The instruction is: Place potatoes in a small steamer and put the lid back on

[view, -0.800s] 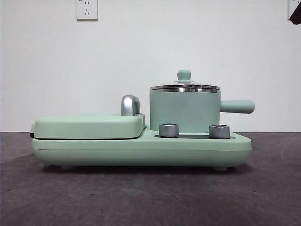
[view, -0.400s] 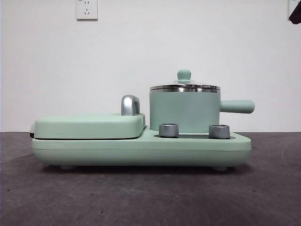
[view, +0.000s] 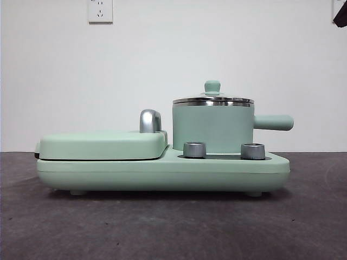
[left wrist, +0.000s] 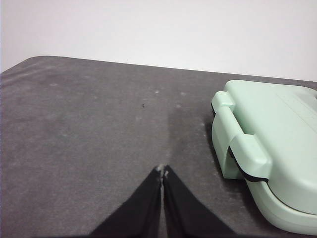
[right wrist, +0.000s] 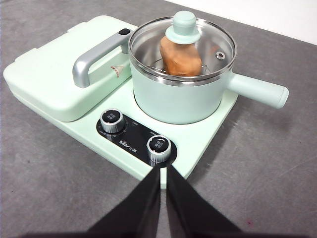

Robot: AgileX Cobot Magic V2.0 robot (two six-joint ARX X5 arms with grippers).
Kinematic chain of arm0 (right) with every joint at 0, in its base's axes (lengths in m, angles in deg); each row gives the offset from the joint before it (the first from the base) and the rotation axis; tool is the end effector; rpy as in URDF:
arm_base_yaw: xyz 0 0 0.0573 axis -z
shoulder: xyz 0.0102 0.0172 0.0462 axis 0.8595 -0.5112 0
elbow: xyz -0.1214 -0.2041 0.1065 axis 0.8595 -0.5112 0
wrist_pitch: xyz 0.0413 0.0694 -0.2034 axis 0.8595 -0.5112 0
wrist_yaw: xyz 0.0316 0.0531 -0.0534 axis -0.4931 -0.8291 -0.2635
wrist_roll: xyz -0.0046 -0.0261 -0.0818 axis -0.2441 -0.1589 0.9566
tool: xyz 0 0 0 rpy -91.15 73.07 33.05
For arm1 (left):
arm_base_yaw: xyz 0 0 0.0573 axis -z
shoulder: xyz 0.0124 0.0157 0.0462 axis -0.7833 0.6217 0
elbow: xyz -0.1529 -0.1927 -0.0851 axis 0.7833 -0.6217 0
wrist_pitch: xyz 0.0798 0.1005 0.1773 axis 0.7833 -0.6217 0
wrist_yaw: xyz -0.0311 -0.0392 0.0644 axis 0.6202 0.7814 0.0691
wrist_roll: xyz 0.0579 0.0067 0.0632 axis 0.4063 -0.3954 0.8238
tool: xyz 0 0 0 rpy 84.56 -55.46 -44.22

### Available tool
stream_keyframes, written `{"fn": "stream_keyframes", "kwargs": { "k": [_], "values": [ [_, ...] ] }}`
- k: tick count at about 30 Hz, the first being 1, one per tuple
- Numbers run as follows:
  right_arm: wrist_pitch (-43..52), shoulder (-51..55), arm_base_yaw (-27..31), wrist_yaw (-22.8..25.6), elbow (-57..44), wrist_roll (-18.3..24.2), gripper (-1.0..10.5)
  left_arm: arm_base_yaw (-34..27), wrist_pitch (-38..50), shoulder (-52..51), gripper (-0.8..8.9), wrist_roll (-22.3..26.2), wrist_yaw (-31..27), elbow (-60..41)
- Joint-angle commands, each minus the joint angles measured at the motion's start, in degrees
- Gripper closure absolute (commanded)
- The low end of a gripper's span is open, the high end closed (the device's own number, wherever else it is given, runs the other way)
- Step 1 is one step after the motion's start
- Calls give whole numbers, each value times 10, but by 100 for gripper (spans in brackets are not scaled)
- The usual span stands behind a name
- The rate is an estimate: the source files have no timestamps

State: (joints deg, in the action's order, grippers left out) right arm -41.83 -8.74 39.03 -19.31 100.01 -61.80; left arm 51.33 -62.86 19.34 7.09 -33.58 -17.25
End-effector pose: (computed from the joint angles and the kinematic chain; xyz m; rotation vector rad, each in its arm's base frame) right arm 0.1158 0.0587 0.2707 -0.1015 0.4258 0.5679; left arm 0.1084 -0.0006 0.1570 -0.0942 0.0961 -0.0047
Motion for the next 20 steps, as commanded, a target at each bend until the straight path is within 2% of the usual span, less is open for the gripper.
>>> {"fn": "stream_keyframes", "kwargs": {
  "k": [1,3,6,9,13,20],
  "values": [
    [7,-3,-3,1,1,-2,931,-1,7,-1,808,0,-2,-11],
    [4,2,-1,25,0,33,931,-1,7,-1,807,0,-2,-11],
    [40,34,8,69,-37,31,931,-1,7,-1,808,0,-2,-11],
    [117,89,38,91,-117,32,931,-1,7,-1,808,0,-2,-11],
    [202,179,85,93,-242,25,931,-1,7,-1,808,0,-2,-11],
    [216,321,117,93,-380,3,931,-1,7,-1,807,0,-2,-11]
  ]
}}
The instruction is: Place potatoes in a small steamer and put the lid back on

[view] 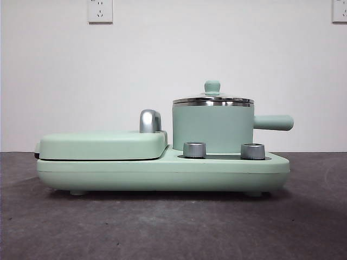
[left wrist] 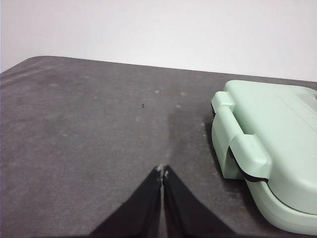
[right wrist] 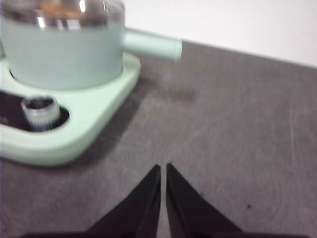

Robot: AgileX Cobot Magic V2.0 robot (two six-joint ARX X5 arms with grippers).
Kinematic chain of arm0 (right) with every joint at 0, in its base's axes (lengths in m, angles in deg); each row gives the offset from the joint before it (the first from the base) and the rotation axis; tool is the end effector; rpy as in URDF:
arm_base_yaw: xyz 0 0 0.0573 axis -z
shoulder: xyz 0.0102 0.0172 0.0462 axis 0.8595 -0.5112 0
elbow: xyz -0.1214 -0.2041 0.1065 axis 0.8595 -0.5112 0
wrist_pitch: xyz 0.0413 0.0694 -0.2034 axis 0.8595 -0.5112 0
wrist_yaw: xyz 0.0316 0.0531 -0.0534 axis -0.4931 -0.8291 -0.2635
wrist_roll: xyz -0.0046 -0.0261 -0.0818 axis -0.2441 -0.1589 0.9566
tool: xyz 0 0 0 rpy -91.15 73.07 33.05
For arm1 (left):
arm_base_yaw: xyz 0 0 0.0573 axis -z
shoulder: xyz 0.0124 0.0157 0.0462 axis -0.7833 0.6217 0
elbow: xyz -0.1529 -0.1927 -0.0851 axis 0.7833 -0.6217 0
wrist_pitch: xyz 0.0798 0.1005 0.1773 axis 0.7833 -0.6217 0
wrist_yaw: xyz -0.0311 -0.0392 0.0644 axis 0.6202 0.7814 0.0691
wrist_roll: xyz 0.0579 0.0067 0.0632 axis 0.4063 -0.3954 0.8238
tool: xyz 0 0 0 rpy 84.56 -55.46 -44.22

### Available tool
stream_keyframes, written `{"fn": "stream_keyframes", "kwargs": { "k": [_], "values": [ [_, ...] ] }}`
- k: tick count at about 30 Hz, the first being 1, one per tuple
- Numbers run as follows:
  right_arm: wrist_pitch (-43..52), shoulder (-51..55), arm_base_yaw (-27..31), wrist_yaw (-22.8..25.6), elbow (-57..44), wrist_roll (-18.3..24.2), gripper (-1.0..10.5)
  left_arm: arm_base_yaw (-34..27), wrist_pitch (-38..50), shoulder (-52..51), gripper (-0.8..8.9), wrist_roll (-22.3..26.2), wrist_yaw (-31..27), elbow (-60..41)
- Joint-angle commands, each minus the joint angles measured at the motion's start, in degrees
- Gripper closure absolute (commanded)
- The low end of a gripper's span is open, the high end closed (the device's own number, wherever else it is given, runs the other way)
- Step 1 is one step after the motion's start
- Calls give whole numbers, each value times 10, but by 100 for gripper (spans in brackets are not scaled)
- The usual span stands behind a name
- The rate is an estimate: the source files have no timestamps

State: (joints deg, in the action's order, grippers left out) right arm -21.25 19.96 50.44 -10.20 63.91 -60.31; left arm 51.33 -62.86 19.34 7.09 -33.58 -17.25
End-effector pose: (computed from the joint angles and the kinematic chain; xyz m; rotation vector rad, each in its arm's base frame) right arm 0.1070 0.0202 0.1517 -0.1086 0.2012 0.2125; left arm 0.1084 -0.0006 0.1570 -0.0942 0.0961 -0.0047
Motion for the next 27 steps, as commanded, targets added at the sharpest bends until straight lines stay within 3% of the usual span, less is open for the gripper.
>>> {"fn": "stream_keyframes", "kwargs": {
  "k": [1,6,27],
  "values": [
    [17,42,4,2,-33,-17,931,-1,7,-1,807,0,-2,-11],
    [19,40,6,30,-31,-22,931,-1,7,-1,807,0,-2,-11],
    [27,40,6,29,-31,-22,931,-1,7,-1,808,0,-2,-11]
  ]
}}
